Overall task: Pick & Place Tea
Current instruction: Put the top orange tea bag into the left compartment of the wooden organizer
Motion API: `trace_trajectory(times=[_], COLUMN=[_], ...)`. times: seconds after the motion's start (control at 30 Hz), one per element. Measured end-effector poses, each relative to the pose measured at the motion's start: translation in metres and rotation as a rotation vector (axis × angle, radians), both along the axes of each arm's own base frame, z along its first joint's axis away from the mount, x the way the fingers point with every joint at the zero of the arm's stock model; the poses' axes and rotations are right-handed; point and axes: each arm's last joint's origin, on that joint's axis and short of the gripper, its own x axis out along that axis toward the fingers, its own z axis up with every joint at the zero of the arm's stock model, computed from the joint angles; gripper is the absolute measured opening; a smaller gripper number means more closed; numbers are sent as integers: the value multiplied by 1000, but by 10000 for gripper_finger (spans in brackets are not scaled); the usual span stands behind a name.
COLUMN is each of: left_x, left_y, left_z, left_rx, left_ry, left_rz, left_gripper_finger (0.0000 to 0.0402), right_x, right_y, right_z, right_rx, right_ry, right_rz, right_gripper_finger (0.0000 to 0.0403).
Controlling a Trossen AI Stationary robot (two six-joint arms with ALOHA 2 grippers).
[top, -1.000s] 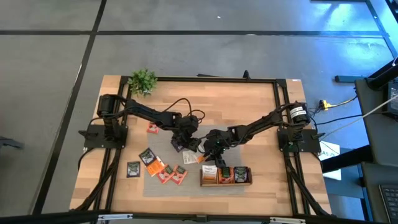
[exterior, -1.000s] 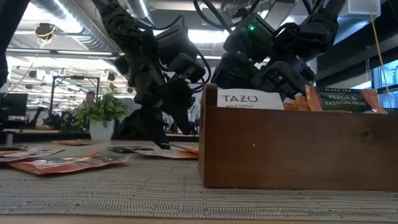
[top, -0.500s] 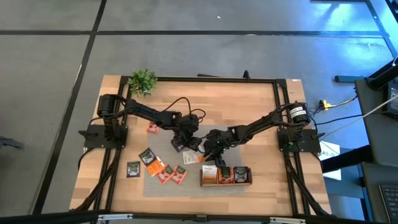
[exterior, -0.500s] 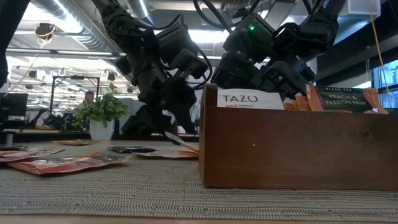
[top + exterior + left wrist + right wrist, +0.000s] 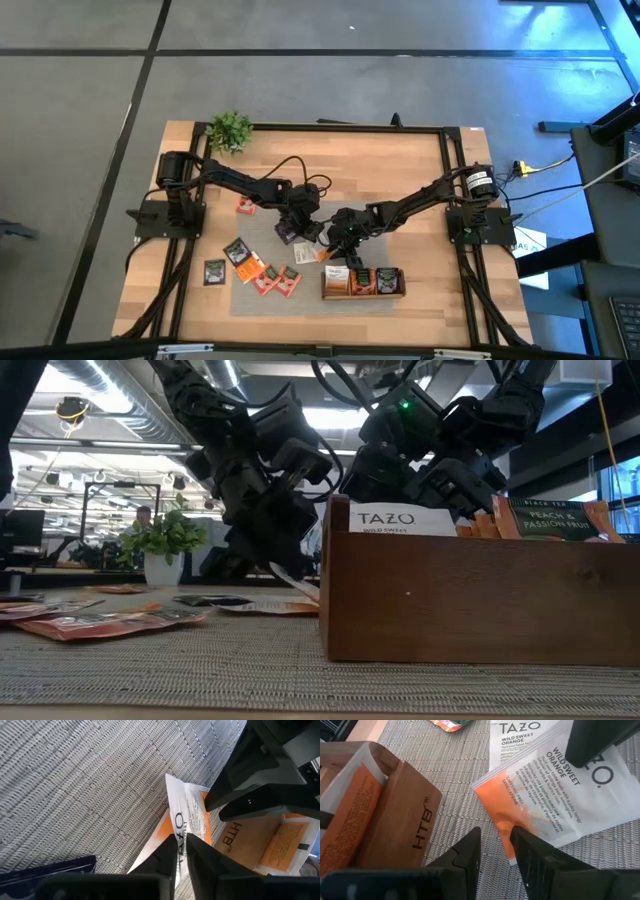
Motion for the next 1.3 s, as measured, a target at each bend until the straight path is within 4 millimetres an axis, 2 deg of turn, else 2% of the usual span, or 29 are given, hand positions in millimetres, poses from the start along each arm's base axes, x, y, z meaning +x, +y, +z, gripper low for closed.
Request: trace_trajectory(times=[0.17,0.4,0.57,0.73,0.87,0.97,1.13,1.23,1.3], left_x=[0,-1,-2,-6,-8,-5,5,10,14], left_y=[1,9,18,30,34,25,-10,-38,-57], left_z=[0,3,11,26,50,80,134,172,185], left_rx=[18,35,60,110,174,226,455,577,591], left_ry=[-14,-34,-72,-144,-243,-313,-353,-340,-311], left_rz=[-22,-22,-26,-43,-81,-123,-260,-277,-278], left_gripper_finger=[5,3,3,3,3,3,3,3,3], right_x=[0,-3,-7,-22,-40,-58,-88,-100,-106], right_y=[0,-3,-14,-32,-43,-48,-50,-51,-51], right_z=[1,9,30,54,82,105,137,148,152], right_rx=[0,0,6,9,9,9,-16,-40,-49], right_ry=[-1,16,8,57,86,103,113,105,112], right_rz=[-1,-43,-72,-118,-152,-197,-328,-375,-389], right_gripper_finger=[120,120,120,120,120,120,120,120,120])
